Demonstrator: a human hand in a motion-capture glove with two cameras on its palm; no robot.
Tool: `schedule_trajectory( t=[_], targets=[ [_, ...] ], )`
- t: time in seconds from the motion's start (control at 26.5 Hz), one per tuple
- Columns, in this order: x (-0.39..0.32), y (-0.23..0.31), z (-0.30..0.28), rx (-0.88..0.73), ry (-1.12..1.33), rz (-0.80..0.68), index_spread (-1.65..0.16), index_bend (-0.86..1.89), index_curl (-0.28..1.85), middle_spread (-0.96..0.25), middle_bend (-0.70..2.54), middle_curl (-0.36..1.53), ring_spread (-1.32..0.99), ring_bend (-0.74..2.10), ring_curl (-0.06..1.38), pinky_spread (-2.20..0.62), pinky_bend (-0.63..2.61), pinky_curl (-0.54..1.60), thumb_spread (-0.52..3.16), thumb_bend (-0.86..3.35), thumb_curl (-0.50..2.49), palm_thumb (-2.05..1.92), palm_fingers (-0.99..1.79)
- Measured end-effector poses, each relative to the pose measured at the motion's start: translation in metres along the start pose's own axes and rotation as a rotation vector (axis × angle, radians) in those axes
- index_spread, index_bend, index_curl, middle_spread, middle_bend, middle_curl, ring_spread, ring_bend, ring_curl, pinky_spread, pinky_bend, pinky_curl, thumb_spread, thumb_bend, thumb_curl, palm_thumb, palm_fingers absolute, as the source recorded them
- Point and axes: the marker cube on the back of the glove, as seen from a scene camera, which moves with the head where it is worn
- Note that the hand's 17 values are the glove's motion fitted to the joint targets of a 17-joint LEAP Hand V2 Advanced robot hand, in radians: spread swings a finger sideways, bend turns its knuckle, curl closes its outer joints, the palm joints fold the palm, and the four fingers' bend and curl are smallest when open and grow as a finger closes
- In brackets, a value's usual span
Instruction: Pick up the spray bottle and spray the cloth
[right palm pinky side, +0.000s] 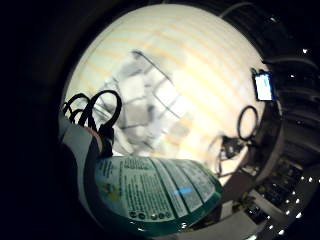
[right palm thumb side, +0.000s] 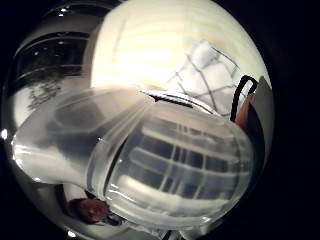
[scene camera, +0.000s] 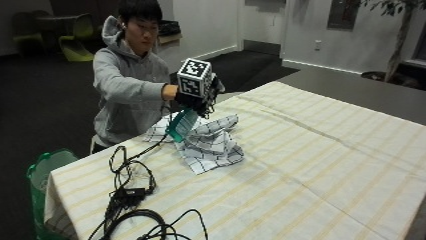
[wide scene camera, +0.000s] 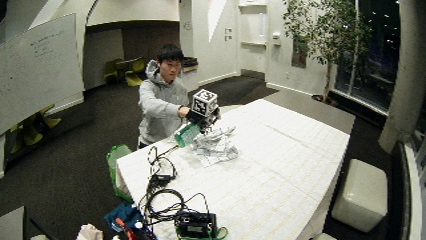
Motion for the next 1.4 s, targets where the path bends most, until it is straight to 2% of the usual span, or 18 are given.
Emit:
schedule_trajectory(
  t=[0.3,0.53,0.68,0.87,1.1,1.13,1.25,1.32,1.4],
  targets=[
    [-0.070,-0.031,-0.033,0.365,-0.569,-0.142,-0.18,0.45,0.56,-0.11,0.64,0.52,-0.18,0.62,0.46,-0.26,0.39,0.38,0.10,-0.04,0.72,0.97,1.39],
    [-0.112,-0.090,-0.006,0.653,-0.891,-0.095,-0.17,0.44,0.56,-0.10,0.65,0.52,-0.17,0.62,0.46,-0.24,0.39,0.38,0.10,-0.03,0.72,0.98,1.38],
    [-0.129,-0.135,0.024,0.751,-0.914,-0.041,-0.17,0.43,0.56,-0.09,0.65,0.52,-0.16,0.62,0.46,-0.24,0.39,0.38,0.12,-0.03,0.73,0.99,1.37],
    [-0.136,-0.175,0.063,0.724,-0.859,-0.023,-0.18,0.39,0.56,-0.09,0.66,0.52,-0.16,0.61,0.46,-0.24,0.41,0.39,0.16,-0.04,0.73,0.97,1.35],
    [-0.136,-0.186,0.088,0.552,-0.796,-0.066,-0.17,0.33,0.55,-0.07,0.65,0.51,-0.15,0.58,0.45,-0.24,0.42,0.39,0.26,-0.04,0.72,0.96,1.29],
    [-0.136,-0.183,0.089,0.503,-0.777,-0.086,-0.17,0.28,0.53,-0.07,0.62,0.50,-0.15,0.56,0.44,-0.23,0.44,0.40,0.35,-0.04,0.71,0.96,1.21],
    [-0.131,-0.167,0.092,0.389,-0.714,-0.137,-0.24,0.04,0.48,-0.07,0.44,0.46,-0.11,0.49,0.44,-0.10,0.50,0.44,0.50,-0.08,0.65,0.87,0.49],
    [-0.124,-0.154,0.092,0.376,-0.702,-0.143,-0.27,0.03,0.48,-0.05,0.40,0.46,-0.09,0.45,0.47,-0.03,0.54,0.48,0.56,-0.08,0.62,0.83,0.21],
    [-0.115,-0.140,0.088,0.392,-0.718,-0.137,-0.29,0.02,0.43,-0.04,0.37,0.44,-0.07,0.44,0.45,0.02,0.57,0.47,0.61,-0.07,0.60,0.79,0.16]
  ],
)
